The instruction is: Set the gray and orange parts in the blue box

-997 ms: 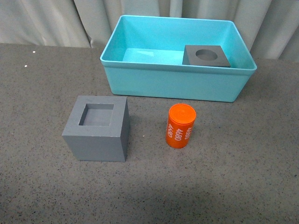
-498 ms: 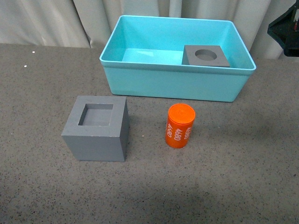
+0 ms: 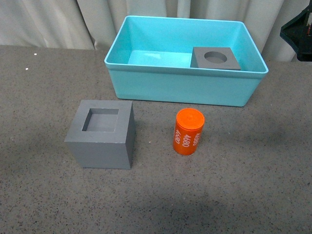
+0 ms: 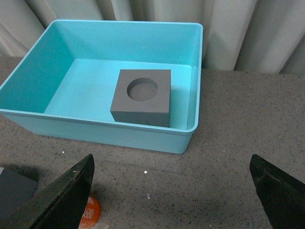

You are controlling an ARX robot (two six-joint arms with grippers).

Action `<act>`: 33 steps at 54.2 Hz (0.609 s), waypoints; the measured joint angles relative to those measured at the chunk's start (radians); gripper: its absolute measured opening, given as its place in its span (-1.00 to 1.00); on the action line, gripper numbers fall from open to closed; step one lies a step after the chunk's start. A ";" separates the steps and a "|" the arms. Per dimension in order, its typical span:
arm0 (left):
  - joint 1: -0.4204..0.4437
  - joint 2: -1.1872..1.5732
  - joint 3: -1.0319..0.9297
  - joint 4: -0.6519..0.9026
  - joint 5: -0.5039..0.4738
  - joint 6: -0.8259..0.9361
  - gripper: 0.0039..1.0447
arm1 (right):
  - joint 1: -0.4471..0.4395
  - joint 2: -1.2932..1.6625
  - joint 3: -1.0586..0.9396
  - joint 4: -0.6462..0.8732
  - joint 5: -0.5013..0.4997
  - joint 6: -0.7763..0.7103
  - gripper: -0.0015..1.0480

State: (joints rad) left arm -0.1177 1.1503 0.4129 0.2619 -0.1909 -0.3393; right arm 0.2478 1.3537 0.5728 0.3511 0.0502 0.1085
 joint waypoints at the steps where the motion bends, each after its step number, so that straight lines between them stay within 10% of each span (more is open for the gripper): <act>1: -0.004 0.029 0.016 -0.005 0.014 0.000 0.88 | 0.000 0.000 0.000 0.000 0.000 0.000 0.81; 33: -0.120 0.457 0.246 -0.081 0.135 -0.004 0.88 | 0.001 0.000 0.000 0.000 0.000 0.000 0.81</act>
State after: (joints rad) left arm -0.2375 1.6073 0.6590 0.1806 -0.0559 -0.3431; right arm 0.2485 1.3537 0.5728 0.3511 0.0505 0.1085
